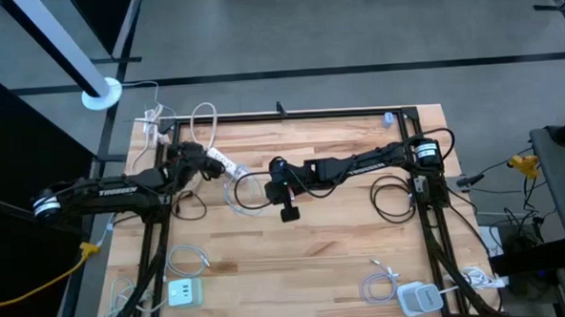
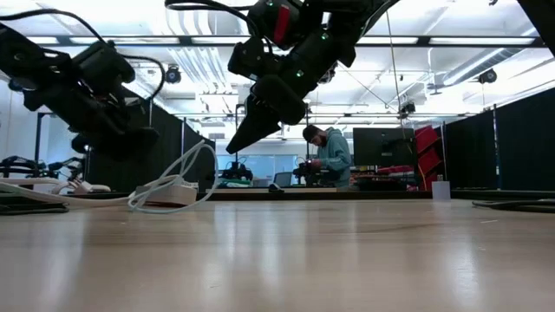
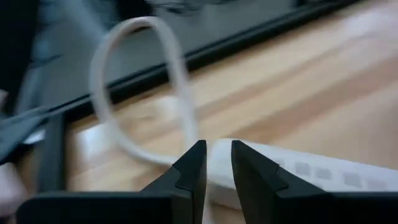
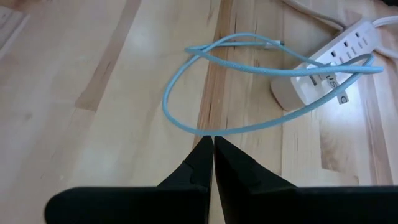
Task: Insert USB
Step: Insert the blue charger cable into the top white outlet extension
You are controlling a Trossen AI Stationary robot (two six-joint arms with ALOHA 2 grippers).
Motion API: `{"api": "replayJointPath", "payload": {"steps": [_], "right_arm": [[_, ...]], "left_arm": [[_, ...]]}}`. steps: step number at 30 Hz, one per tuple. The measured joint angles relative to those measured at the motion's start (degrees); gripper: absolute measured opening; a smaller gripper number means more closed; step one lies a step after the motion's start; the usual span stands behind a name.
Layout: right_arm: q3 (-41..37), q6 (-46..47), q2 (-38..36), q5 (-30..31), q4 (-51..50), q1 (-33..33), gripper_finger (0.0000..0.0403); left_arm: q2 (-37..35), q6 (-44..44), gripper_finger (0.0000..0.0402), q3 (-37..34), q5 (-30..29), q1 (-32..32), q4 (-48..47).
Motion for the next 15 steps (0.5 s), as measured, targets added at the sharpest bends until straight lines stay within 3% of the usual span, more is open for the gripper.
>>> {"api": "replayJointPath", "payload": {"steps": [6,15], "right_arm": [[-0.34,-0.58,0.00,0.02,0.30,-0.03,0.0000],[-0.62,-0.64,0.00,0.00,1.56,-0.13,0.0000]], "left_arm": [[-0.07,3.85,0.0064,-1.16,16.14,-0.67,1.48],[7.88,-6.88,0.0064,-3.60,9.76,-0.63,8.36]]}}
